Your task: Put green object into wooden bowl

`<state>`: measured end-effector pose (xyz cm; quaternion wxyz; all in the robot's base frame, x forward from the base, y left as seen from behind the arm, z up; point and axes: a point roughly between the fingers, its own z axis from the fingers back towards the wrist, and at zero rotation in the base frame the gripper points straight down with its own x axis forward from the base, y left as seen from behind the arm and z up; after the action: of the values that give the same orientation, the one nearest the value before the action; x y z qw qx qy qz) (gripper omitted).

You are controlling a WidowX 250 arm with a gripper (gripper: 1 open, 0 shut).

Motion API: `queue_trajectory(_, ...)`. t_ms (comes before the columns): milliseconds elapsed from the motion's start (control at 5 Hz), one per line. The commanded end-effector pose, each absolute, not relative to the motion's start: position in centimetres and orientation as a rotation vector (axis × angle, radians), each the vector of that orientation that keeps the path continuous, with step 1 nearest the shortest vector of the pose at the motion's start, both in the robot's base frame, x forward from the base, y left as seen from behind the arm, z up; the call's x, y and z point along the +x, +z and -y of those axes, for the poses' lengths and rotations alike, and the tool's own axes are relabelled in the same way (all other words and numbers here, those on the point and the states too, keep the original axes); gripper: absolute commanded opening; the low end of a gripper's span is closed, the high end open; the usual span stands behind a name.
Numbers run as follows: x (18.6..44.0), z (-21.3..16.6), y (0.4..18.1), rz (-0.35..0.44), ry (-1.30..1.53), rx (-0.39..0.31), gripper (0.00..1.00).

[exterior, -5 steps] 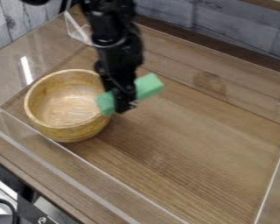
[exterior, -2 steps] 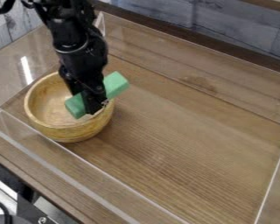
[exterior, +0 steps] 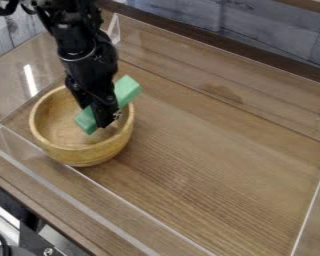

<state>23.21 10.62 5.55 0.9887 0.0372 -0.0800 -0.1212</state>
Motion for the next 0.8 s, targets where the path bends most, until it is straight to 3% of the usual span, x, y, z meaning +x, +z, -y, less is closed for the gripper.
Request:
queue_trajectory(0, 23.9, -11.5, 5.6, 0.189, -0.131, 0.099, 0.0)
queue_trajectory(200, 24.2, -12.0, 4.7, 0.186, -0.025, 0.105, 0.0)
queue_trajectory(600, 23.8, -11.8, 7.9, 0.19, -0.051, 0.092, 0.0)
